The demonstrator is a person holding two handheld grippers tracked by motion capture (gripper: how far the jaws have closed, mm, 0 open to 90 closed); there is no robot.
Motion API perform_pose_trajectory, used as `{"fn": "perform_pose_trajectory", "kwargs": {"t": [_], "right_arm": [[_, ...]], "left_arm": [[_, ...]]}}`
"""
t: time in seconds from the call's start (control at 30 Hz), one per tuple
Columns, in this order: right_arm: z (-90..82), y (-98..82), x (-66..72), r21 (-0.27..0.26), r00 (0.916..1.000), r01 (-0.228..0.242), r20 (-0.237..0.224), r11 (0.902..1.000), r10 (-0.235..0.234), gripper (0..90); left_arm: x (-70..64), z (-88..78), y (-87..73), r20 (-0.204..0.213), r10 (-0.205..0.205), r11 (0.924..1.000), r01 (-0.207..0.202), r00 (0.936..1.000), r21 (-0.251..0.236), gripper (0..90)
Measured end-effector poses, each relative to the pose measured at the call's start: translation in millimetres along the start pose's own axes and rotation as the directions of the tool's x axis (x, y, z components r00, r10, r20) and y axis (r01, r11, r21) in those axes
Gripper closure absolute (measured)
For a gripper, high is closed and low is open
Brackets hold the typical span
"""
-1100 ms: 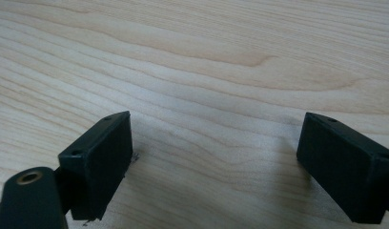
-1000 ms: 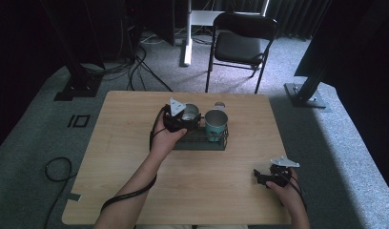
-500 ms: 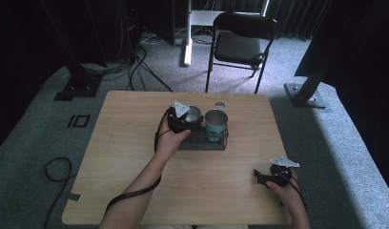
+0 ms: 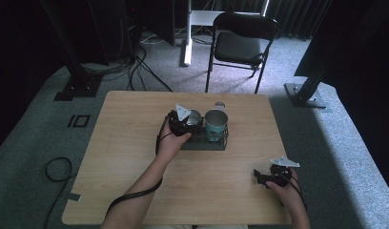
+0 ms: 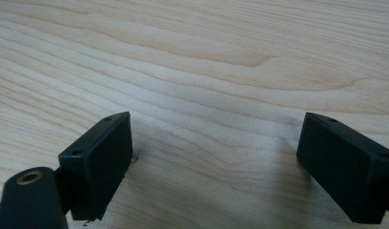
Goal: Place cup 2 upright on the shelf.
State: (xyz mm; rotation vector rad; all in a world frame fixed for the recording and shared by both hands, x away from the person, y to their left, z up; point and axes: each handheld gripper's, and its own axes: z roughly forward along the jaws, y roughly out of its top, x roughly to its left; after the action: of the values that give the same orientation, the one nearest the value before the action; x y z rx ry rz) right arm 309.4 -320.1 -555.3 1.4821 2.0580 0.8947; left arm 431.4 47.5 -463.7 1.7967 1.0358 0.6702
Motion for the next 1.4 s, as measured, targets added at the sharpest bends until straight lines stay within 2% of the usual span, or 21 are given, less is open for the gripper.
{"fn": "perform_pose_trajectory", "kwargs": {"t": [0.4,0.57,0.73,0.83,0.9,0.97,1.1,1.27,1.33,1.4], "right_arm": [[0.0,0.0,0.0,0.000,1.0000,-0.001,0.000,1.0000,0.001,11.4],[0.0,0.0,0.0,0.000,1.0000,-0.001,0.000,1.0000,0.001,11.4],[0.0,0.0,0.0,0.000,1.0000,0.000,0.000,1.0000,0.000,11.4],[0.0,0.0,0.1,0.000,1.0000,0.000,0.001,1.0000,0.000,11.4],[0.0,0.0,0.2,0.001,1.0000,0.001,0.001,1.0000,-0.001,11.4],[0.0,0.0,0.3,0.001,1.0000,0.001,0.002,1.0000,-0.001,11.4],[0.0,0.0,0.4,0.001,1.0000,0.000,0.002,1.0000,0.000,11.4],[0.1,0.1,0.4,0.001,1.0000,0.000,0.002,1.0000,0.000,11.4],[0.1,0.0,0.4,0.001,1.0000,0.000,0.002,1.0000,0.000,11.4],[0.1,0.1,0.5,0.001,1.0000,0.000,0.002,1.0000,0.000,11.4]], "left_arm": [[1.3,3.5,-13.2,-0.001,0.014,0.9994,-0.013,0.9999,0.033,13.9],[2.3,4.3,-15.4,-0.009,0.014,0.9997,-0.014,0.9999,0.021,13.9],[2.9,4.5,-14.7,0.005,0.033,0.9989,-0.033,0.9995,0.033,13.8],[1.5,3.6,-12.2,0.009,0.082,0.9943,-0.083,0.9966,0.068,10.8],[0.9,2.3,-10.7,0.004,0.096,0.9928,-0.096,0.9954,0.071,8.4],[1.8,0.9,-8.9,-0.009,0.090,0.9940,-0.089,0.9959,0.064,8.2],[4.7,-2.4,-7.6,-0.009,0.077,0.9954,-0.076,0.9970,0.059,8.0],[6.1,-7.6,-7.6,0.008,0.068,0.9960,-0.068,0.9977,0.058,8.0],[6.7,-9.8,-7.6,0.019,0.048,0.9974,-0.049,0.9987,0.053,8.0],[5.3,-11.9,-8.2,0.021,0.059,0.9969,-0.060,0.9981,0.051,8.0]]}}
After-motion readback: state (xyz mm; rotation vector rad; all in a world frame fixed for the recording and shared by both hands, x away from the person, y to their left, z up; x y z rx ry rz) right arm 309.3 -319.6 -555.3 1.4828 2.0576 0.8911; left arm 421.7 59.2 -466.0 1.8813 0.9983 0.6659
